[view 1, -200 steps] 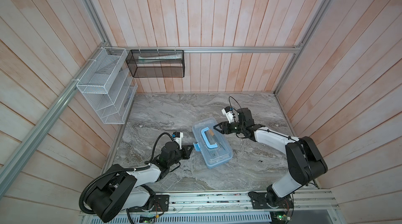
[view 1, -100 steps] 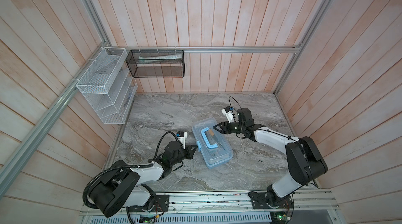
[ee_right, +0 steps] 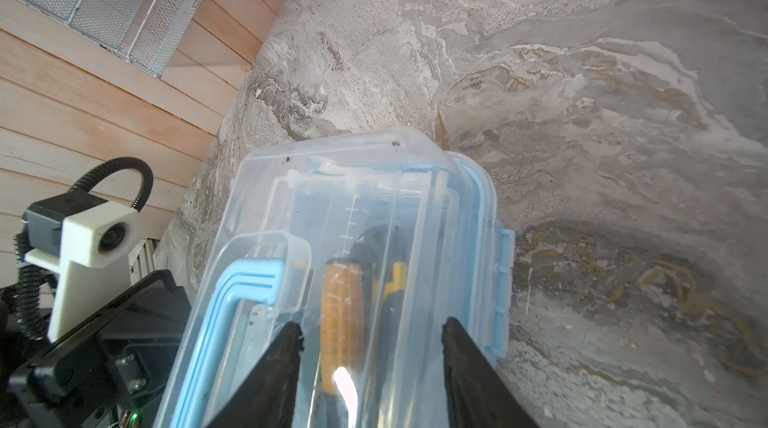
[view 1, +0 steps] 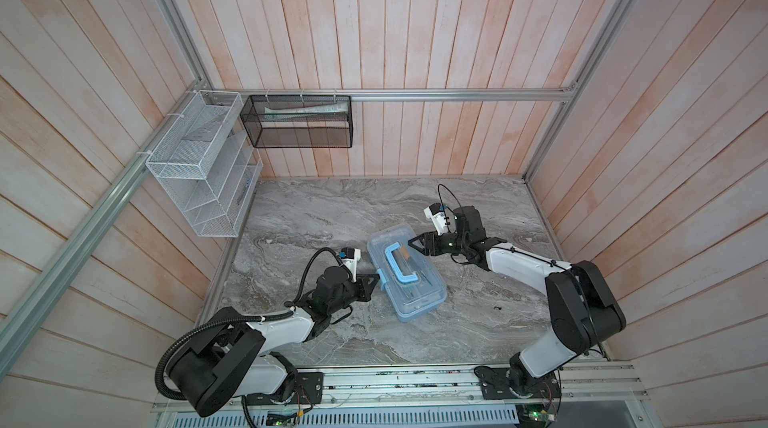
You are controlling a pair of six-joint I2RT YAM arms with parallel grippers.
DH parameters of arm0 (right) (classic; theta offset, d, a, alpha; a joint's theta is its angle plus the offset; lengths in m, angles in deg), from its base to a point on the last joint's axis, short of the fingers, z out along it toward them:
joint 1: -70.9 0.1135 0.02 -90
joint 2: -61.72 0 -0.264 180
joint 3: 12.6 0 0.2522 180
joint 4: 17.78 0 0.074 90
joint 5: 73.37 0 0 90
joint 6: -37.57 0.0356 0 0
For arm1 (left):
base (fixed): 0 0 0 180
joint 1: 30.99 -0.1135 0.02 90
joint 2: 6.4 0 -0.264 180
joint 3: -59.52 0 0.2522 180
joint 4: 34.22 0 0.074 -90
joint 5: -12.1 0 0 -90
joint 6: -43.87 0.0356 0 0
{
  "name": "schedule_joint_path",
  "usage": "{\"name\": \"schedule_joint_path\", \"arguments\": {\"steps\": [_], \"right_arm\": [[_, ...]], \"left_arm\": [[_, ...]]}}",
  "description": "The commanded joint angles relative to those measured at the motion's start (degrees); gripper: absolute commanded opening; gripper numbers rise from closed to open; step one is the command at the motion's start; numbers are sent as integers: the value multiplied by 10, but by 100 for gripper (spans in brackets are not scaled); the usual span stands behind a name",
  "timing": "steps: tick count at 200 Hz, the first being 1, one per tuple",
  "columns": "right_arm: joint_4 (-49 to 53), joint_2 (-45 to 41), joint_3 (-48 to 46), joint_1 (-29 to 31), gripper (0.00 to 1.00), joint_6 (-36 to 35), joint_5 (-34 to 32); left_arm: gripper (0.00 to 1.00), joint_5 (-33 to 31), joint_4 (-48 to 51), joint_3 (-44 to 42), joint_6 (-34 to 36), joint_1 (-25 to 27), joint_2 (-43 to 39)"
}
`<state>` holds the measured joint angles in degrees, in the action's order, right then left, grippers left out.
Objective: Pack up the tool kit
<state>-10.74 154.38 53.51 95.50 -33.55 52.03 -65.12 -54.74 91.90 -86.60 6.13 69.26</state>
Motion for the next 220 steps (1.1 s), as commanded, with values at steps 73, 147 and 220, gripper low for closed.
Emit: {"name": "schedule_joint_path", "arguments": {"steps": [73,147,220], "right_arm": [[47,7,-18,11,52,-7,10],[45,6,-21,12,52,-3,9],[32,1,-30,12,52,6,12]], "left_arm": [[1,-34,106,-2,32,-6,-33],[0,-9,79,28,34,9,30],[0,2,49,71,42,16,74]]}}
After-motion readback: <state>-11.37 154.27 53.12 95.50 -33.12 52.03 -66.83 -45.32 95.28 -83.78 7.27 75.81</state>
